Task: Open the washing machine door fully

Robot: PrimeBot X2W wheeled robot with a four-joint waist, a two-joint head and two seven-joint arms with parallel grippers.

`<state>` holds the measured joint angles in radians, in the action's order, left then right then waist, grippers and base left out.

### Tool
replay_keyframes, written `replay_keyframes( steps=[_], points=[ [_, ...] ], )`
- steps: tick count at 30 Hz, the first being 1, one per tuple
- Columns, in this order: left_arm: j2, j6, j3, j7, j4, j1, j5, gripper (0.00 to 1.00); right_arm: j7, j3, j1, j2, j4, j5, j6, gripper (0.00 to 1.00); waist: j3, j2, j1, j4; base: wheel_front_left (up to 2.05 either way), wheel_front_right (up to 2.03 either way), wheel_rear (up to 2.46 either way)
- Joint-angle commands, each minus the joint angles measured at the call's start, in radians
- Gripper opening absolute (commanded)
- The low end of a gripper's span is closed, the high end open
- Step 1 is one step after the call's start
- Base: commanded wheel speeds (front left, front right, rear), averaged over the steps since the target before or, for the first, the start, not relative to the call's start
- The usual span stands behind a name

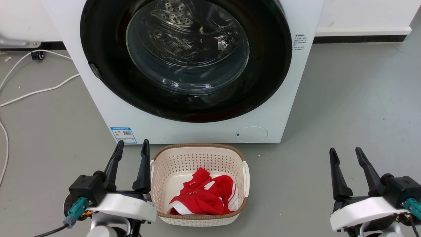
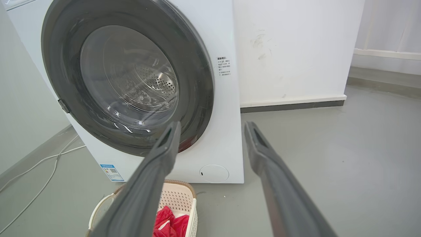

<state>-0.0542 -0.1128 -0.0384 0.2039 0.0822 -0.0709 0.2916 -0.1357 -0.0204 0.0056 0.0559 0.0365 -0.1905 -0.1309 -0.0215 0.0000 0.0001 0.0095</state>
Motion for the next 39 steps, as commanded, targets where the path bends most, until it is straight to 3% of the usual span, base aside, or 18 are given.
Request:
replay_keyframes(
  steps=[1, 31, 39],
  points=[
    [-0.001, 0.005, -0.003, 0.007, -0.007, 0.002, -0.024, 1.00, -0.003, -0.001, 0.008, -0.004, -0.010, 0.025, 0.000, 1.00, 0.000, 0.0000, 0.0000, 0.000, 0.00, 0.00, 0.00],
    [0.003, 0.027, -0.012, 0.064, 0.010, 0.009, -0.242, 1.00, -0.043, 0.006, 0.018, -0.008, -0.010, 0.222, 0.000, 1.00, -0.004, 0.0000, -0.0001, 0.002, 0.00, 0.00, 0.00],
    [0.004, 0.033, -0.010, 0.062, 0.015, 0.010, -0.228, 1.00, -0.042, 0.007, 0.012, -0.008, 0.000, 0.194, 0.000, 1.00, -0.003, 0.0000, -0.0001, 0.002, 0.00, 0.00, 0.00]
  ],
)
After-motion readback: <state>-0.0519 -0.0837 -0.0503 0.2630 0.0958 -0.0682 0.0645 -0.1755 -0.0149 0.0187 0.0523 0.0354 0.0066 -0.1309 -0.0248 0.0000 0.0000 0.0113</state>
